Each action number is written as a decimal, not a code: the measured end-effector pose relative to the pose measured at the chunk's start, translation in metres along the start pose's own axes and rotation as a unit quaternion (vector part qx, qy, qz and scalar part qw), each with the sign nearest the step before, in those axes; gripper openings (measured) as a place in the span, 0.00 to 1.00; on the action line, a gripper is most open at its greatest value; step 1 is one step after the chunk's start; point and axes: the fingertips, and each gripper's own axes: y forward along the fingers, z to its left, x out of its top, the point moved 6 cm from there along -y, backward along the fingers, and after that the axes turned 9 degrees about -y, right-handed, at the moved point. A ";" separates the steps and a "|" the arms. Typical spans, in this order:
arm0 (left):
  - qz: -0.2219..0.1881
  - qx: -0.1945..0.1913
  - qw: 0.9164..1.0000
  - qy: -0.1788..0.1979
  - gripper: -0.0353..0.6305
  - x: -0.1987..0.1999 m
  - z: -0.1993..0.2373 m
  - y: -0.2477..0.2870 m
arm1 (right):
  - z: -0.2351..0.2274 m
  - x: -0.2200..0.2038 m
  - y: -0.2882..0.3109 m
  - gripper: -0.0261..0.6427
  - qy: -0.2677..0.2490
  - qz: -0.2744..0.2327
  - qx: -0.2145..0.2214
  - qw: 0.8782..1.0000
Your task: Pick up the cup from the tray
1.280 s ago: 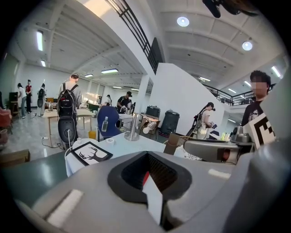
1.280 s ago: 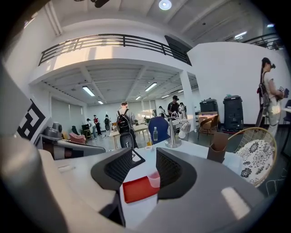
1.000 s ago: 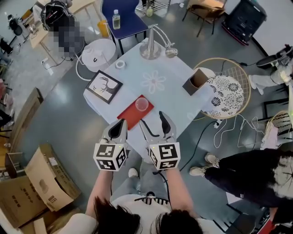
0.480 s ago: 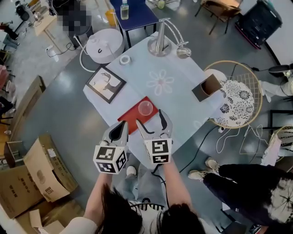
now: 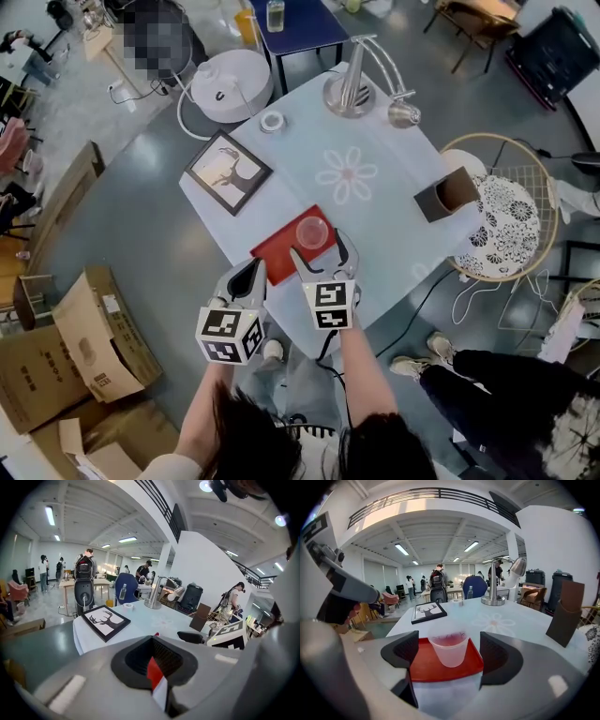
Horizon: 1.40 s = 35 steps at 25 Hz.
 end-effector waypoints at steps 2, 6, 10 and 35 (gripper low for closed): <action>0.002 0.001 1.000 -0.004 0.05 -0.002 0.000 0.003 | 0.001 0.001 0.007 0.67 -0.005 0.000 0.002 1.000; 0.010 0.000 1.000 -0.003 0.05 -0.005 0.000 0.008 | 0.002 -0.001 0.020 0.67 -0.016 0.014 0.004 1.000; 0.013 0.002 1.000 0.008 0.05 -0.003 0.000 0.010 | -0.003 -0.001 0.026 0.59 -0.014 0.020 -0.013 1.000; 0.019 -0.048 0.999 0.017 0.05 -0.001 -0.044 0.017 | -0.053 -0.011 -0.050 0.55 0.020 0.012 -0.091 0.996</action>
